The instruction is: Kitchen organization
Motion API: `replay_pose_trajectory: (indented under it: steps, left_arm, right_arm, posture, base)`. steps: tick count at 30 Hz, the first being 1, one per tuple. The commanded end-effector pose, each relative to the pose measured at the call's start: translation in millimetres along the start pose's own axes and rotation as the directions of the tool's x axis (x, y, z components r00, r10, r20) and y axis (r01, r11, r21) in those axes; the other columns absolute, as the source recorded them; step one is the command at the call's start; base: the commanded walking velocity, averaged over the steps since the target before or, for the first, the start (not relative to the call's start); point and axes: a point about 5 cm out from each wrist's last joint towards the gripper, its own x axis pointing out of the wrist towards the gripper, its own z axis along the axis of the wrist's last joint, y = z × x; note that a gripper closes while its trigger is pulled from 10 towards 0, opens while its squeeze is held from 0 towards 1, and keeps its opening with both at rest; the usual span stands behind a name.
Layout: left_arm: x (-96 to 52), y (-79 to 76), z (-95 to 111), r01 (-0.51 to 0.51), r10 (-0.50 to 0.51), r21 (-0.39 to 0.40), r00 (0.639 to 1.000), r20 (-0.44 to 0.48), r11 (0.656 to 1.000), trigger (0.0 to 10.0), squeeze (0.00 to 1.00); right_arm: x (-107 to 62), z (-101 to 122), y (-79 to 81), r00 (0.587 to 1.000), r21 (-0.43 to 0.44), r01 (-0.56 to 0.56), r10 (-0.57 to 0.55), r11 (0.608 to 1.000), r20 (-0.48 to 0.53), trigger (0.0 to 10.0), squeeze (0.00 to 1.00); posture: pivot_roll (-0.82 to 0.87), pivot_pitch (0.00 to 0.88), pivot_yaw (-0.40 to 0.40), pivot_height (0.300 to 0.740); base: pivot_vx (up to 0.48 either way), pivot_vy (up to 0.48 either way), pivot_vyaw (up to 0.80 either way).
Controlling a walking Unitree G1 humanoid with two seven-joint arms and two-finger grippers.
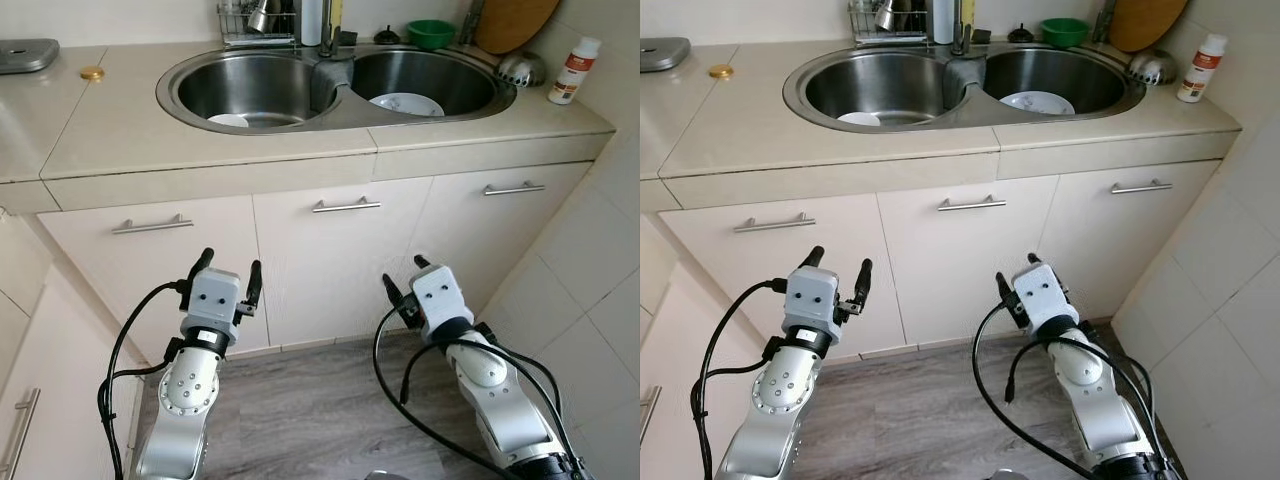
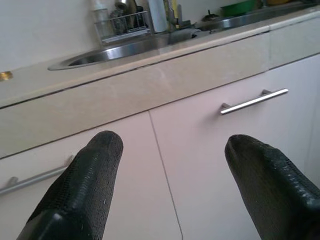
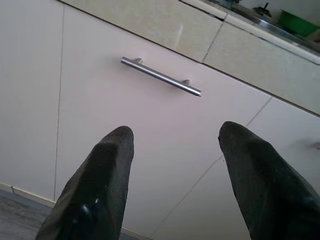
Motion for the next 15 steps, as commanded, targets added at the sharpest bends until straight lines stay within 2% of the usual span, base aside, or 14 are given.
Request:
replay_pose_trajectory:
  steps: [1, 9, 15]
  left_arm:
    - [-0.1, -4.7, -1.9, 0.029, -0.029, 0.001, 0.999, -0.021, 1.000, 10.0, 0.00]
    - [-9.5, -4.8, -8.1, 0.052, -0.051, 0.004, 0.996, -0.074, 0.999, 10.0, 0.00]
    - [-8.5, -4.9, -7.9, 0.057, -0.056, 0.006, 0.995, -0.080, 0.998, 10.0, 0.00]
  right_arm:
    - [0.3, 0.4, -2.1, 1.000, -0.007, -0.008, 0.008, 1.000, -0.001, 10.0, 0.00]
    - [-5.5, -6.5, -7.8, 1.000, 0.010, -0.001, 0.001, 1.000, -0.031, 10.0, 0.00]
    - [-3.8, -8.1, -6.1, 0.999, 0.015, -0.010, 0.011, 1.000, -0.037, 10.0, 0.00]
  posture:
    - [-0.08, 0.000, -0.053, 0.740]
    - [-0.07, 0.009, -0.052, 0.740]
    - [-0.08, 0.012, -0.050, 0.740]
  base:
    - [0.000, 0.000, 0.00]
    - [0.000, 0.000, 0.00]
    - [0.000, 0.000, 0.00]
